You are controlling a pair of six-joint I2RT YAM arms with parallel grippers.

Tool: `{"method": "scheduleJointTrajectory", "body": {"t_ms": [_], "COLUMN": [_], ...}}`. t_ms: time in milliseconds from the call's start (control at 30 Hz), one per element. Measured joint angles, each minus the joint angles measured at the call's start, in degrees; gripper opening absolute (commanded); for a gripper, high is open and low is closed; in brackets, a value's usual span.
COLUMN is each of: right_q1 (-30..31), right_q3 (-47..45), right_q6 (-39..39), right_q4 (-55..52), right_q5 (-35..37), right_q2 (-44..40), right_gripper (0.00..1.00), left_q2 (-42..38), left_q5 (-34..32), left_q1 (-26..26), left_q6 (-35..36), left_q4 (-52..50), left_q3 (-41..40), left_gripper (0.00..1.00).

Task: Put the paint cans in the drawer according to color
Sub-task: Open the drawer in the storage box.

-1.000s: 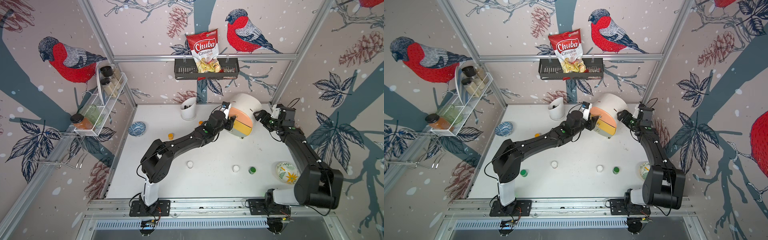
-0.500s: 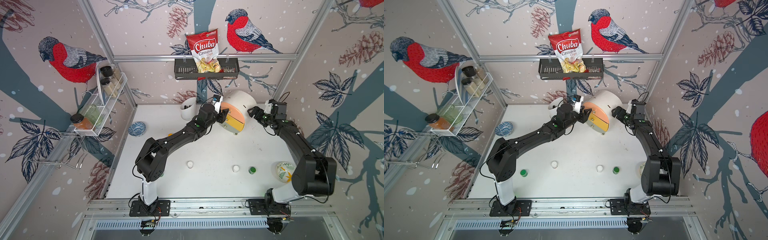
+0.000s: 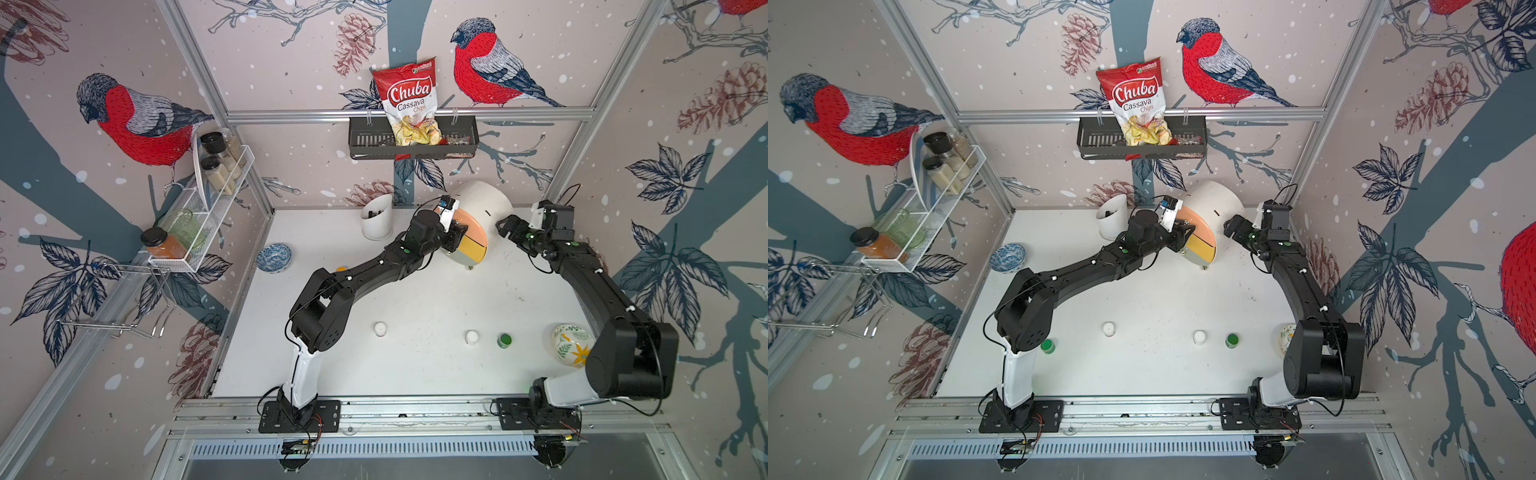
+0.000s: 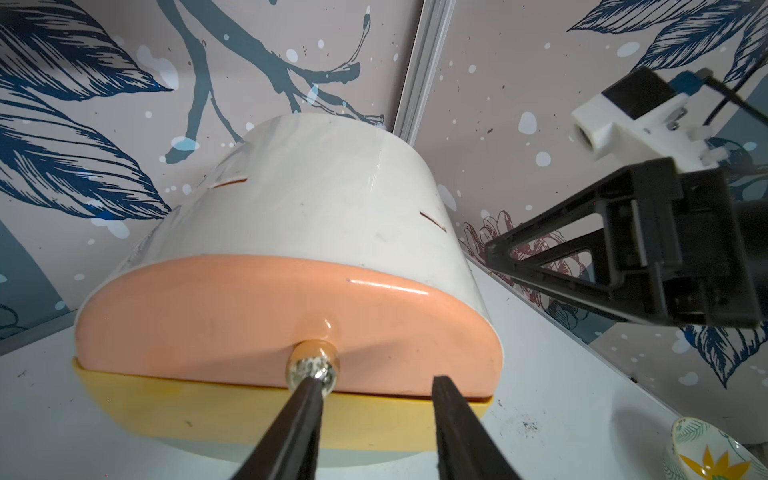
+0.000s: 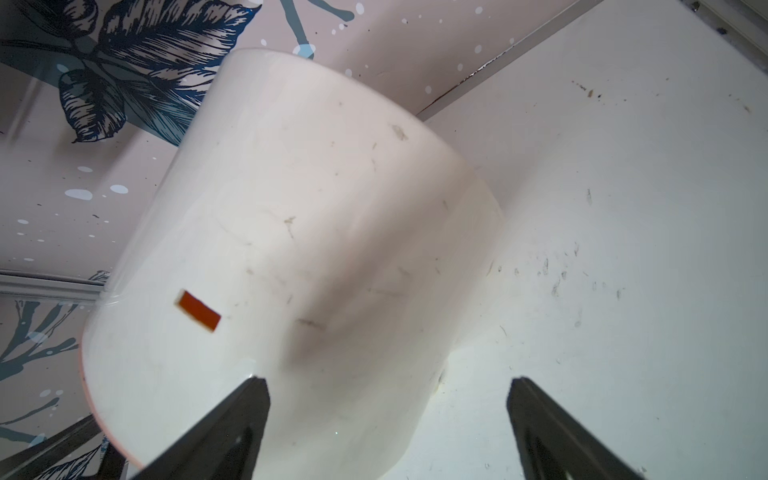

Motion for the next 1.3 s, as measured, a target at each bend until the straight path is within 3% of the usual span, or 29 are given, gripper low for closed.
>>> {"method": "scheduleJointTrajectory", "body": {"t_ms": [1200, 1300], "right_q1": [-0.02, -0.02], "right_q3": [-0.74, -0.79], "right_q6": [0.00, 0.00], "right_q4": [-1.88, -1.88], "right_q5": [0.94, 0.94], "right_q2": [-4.24, -4.24], "right_gripper": [0.98, 0.99], "left_q2": [6.49, 6.67], "left_q5": [-3.32, -3.50], "left_q1": [0.02, 0.02], "left_q6": [0.57, 0.37], "left_q4": [-1.42, -1.44], "left_q3": [6.51, 6.78], "left_gripper": [0.38, 0.31]}}
